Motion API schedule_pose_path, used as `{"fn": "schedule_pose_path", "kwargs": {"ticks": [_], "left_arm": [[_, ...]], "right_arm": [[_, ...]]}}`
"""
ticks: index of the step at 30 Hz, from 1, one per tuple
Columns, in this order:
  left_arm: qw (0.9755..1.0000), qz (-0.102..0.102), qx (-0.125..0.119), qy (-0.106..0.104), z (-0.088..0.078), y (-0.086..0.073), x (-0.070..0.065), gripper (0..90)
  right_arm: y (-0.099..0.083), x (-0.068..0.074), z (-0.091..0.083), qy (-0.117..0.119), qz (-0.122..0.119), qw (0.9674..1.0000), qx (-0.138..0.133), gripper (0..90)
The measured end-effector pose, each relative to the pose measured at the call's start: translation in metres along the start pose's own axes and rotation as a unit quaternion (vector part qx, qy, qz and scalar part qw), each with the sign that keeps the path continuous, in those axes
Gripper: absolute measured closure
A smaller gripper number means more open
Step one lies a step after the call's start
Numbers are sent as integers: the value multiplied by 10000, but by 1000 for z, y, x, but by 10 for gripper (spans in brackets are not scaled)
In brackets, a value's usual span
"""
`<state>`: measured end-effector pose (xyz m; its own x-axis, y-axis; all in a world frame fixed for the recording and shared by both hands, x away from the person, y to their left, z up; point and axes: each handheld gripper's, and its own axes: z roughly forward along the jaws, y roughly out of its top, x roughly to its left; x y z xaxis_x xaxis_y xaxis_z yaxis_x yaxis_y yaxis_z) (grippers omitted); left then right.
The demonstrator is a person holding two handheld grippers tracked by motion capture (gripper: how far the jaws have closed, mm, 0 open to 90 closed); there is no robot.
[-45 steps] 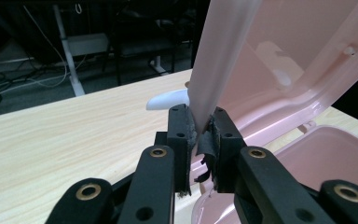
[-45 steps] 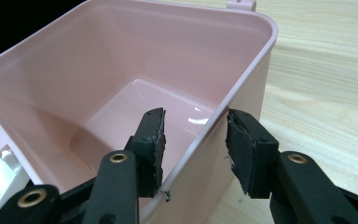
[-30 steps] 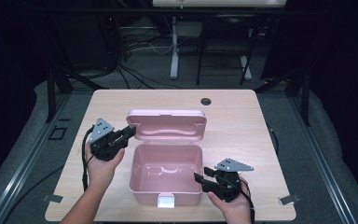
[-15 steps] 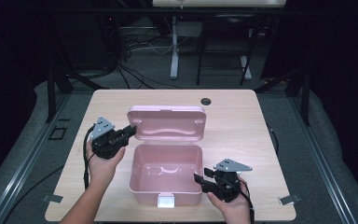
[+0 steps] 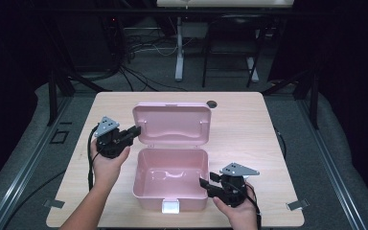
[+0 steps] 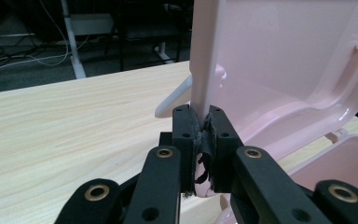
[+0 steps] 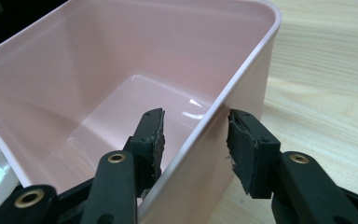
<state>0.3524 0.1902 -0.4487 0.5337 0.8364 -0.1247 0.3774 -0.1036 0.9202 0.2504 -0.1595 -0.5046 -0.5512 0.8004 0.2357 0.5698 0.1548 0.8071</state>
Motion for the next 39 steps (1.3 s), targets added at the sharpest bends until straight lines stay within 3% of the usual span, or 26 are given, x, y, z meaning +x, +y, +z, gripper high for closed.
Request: {"fn": "schedule_pose_path", "kwargs": {"ticks": [11, 21, 39], "left_arm": [[9999, -151, 43, 12, 8, 2, 4, 846], [9990, -345, 272, -14, 13, 8, 8, 847], [9956, -716, 601, -67, 26, 13, 18, 847]], "right_arm": [[0, -1, 1, 26, 37, 10000, -6, 558], [0, -1, 1, 22, 39, 10000, -21, 557], [-1, -2, 2, 41, 59, 10000, -20, 553]]}}
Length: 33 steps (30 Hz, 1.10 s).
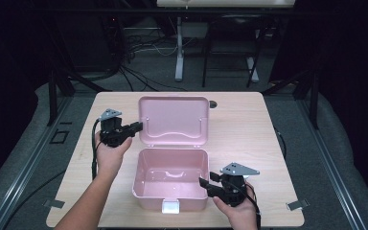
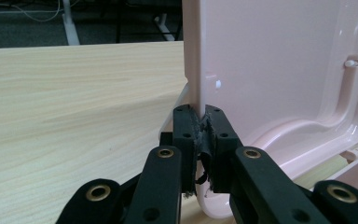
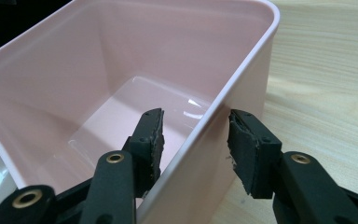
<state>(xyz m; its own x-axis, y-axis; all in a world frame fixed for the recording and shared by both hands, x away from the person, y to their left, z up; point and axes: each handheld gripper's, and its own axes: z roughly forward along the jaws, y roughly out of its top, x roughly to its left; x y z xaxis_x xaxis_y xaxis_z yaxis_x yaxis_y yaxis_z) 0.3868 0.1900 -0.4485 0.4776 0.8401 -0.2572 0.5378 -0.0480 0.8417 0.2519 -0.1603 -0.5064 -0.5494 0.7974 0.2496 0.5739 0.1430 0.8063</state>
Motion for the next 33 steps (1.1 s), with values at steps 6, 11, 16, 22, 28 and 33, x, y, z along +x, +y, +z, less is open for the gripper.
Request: {"fn": "schedule_pose_path", "kwargs": {"ticks": [6, 11, 16, 22, 28, 33], "left_arm": [[9999, -100, 103, 3, 6, 1, 3, 853], [9997, -172, 161, 18, 9, 1, 5, 853], [9995, -221, 226, 23, 12, 2, 6, 853], [9987, -378, 337, 46, 16, 4, 8, 853], [9980, -404, 487, 80, 19, 7, 8, 853], [9975, -411, 567, 115, 22, 9, 8, 852]], "right_arm": [[0, 0, 0, 9, 10, 10000, -14, 552], [0, 0, 0, 13, 9, 10000, -17, 551], [0, 0, 0, 7, 3, 10000, -18, 551], [-1, 0, 0, 8, 20, 10000, -23, 549], [-1, 0, 1, 11, 19, 10000, -26, 546], [0, 0, 1, 17, 19, 10000, -28, 543]]}}
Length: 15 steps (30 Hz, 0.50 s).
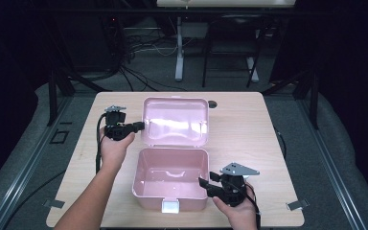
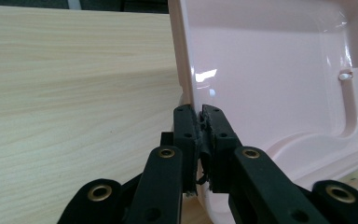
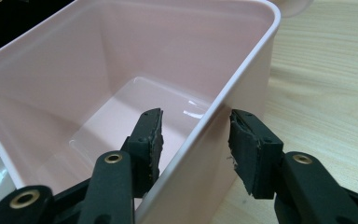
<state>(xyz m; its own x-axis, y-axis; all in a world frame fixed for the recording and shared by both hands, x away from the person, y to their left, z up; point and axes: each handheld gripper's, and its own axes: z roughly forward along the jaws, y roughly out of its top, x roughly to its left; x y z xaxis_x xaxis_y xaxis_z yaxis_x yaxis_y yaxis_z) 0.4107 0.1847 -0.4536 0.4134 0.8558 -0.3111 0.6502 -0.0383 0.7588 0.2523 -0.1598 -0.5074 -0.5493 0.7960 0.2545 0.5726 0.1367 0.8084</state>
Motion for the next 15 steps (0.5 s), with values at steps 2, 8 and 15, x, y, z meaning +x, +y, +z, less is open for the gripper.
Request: {"fn": "schedule_pose_path", "kwargs": {"ticks": [2, 8, 15], "left_arm": [[10000, -26, 18, 13, 1, 0, 0, 852], [9999, -139, 72, 61, 4, 0, 1, 851], [9997, -182, 135, 114, 7, -2, 2, 847]], "right_arm": [[0, 0, 0, 5, -4, 10000, -4, 542], [0, 0, 0, 10, -8, 10000, -1, 541], [0, 0, 0, 10, -32, 10000, -4, 541]]}}
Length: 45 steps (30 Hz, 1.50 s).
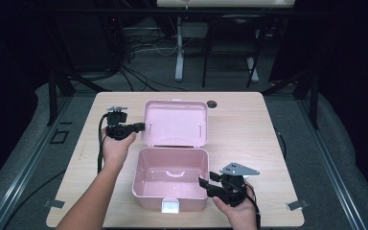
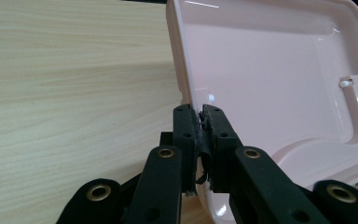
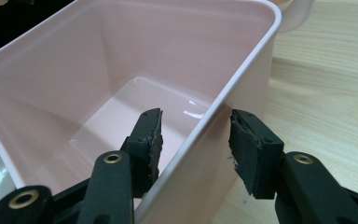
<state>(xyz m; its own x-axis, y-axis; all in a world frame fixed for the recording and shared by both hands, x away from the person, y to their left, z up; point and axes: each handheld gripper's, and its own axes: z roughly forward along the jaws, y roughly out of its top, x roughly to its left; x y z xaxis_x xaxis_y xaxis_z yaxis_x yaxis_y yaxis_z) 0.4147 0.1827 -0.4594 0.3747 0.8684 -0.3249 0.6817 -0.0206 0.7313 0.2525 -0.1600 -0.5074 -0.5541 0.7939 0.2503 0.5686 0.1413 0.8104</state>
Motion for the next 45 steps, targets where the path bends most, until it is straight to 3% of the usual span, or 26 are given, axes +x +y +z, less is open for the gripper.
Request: {"fn": "schedule_pose_path", "kwargs": {"ticks": [6, 9, 11, 27, 34, 41, 45], "left_arm": [[9999, 1, 86, 55, 4, -2, 2, 856], [9997, 158, 158, 116, 4, -3, 3, 900], [9999, 94, 115, 14, 4, -4, 3, 900], [9999, 107, 81, 12, 3, -7, 4, 900], [9996, 97, 71, -266, -4, -16, 5, 832], [9977, 244, -15, -631, -25, -27, 2, 693], [9970, 342, -34, -699, -30, -38, 1, 671]], "right_arm": [[0, 0, 0, -3, -13, 10000, 0, 548], [0, 0, 0, -9, -24, 10000, -18, 553], [1, 0, -1, -34, -24, 10000, -52, 561], [0, 0, -1, -23, -16, 10000, -42, 574], [-1, 1, -1, -25, 31, 10000, -48, 576], [-2, 2, -3, -31, 31, 10000, -50, 578], [-2, 3, -4, -28, 37, 10000, -54, 579]]}}
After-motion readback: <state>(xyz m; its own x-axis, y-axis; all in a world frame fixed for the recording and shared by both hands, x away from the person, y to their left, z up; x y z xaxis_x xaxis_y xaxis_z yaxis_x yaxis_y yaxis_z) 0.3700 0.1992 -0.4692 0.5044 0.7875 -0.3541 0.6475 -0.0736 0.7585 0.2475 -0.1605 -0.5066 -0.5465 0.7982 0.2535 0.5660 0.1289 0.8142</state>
